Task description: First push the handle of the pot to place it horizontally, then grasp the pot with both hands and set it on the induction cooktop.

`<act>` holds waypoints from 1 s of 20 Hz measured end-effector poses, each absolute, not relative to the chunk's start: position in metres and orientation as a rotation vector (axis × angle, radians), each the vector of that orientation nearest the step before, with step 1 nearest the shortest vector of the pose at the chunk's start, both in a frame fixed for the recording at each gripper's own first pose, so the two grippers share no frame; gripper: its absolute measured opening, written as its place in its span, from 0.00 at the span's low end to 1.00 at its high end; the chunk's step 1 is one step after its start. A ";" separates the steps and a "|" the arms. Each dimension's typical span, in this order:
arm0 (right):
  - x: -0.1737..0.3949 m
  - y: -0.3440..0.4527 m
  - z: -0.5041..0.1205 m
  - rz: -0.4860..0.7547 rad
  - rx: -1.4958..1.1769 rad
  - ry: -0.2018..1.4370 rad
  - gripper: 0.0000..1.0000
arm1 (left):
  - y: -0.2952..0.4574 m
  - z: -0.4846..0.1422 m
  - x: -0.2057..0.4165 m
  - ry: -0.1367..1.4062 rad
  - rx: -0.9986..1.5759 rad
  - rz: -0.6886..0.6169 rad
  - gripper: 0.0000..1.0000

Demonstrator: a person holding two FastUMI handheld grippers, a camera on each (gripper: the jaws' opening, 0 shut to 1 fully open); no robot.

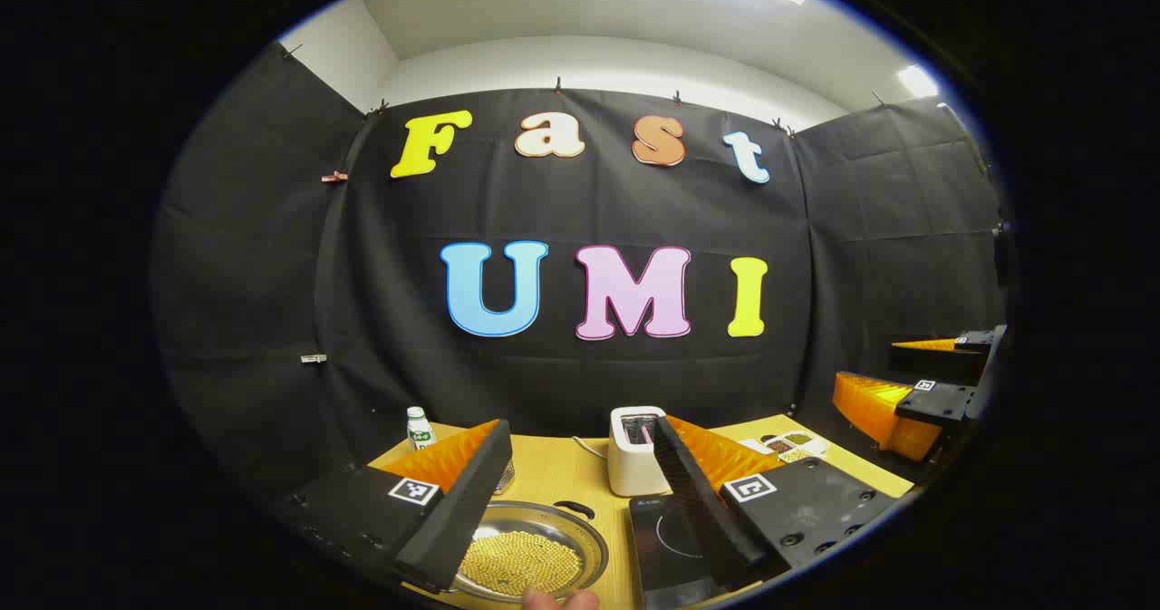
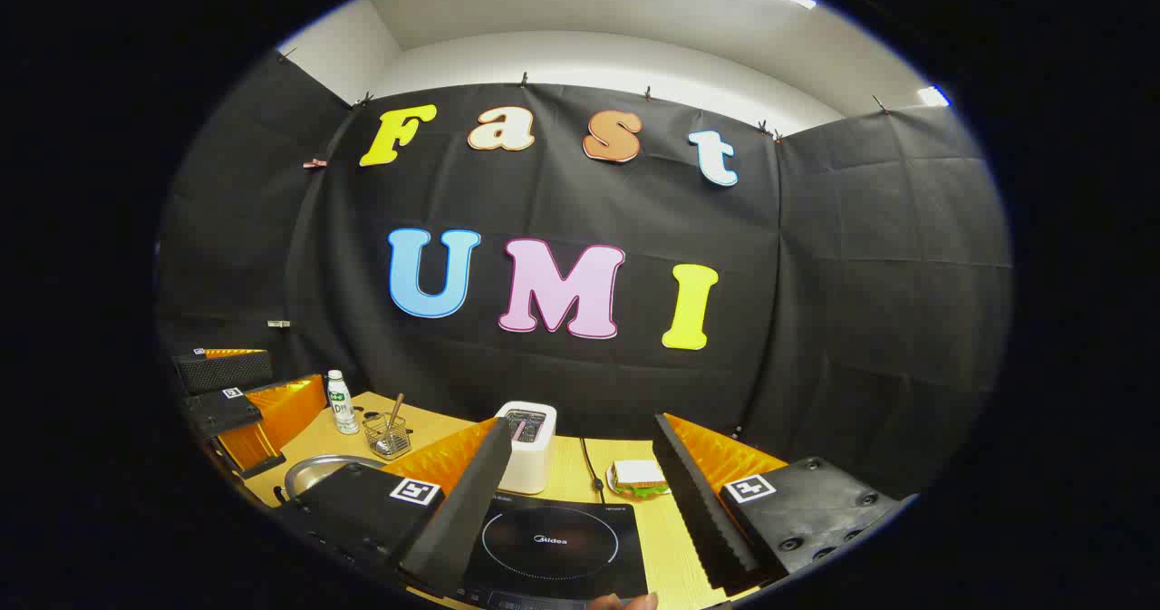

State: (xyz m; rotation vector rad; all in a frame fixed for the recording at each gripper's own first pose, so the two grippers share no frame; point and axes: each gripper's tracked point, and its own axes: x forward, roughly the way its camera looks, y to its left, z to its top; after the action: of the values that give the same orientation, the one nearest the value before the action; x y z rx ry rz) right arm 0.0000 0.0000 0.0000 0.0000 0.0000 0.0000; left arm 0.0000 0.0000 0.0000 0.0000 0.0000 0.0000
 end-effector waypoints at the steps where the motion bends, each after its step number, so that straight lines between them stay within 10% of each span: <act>1: -0.001 0.000 0.001 0.000 0.001 -0.002 0.98 | 0.001 -0.001 0.000 0.001 0.000 0.001 0.98; 20: -0.007 -0.005 0.003 -0.005 0.012 -0.003 0.97 | -0.001 0.006 -0.007 -0.016 0.016 0.013 0.98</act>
State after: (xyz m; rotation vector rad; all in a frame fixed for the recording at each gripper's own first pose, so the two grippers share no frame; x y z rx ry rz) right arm -0.0075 -0.0052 0.0029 0.0120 -0.0031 -0.0049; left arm -0.0067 -0.0011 0.0065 0.0155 -0.0165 0.0125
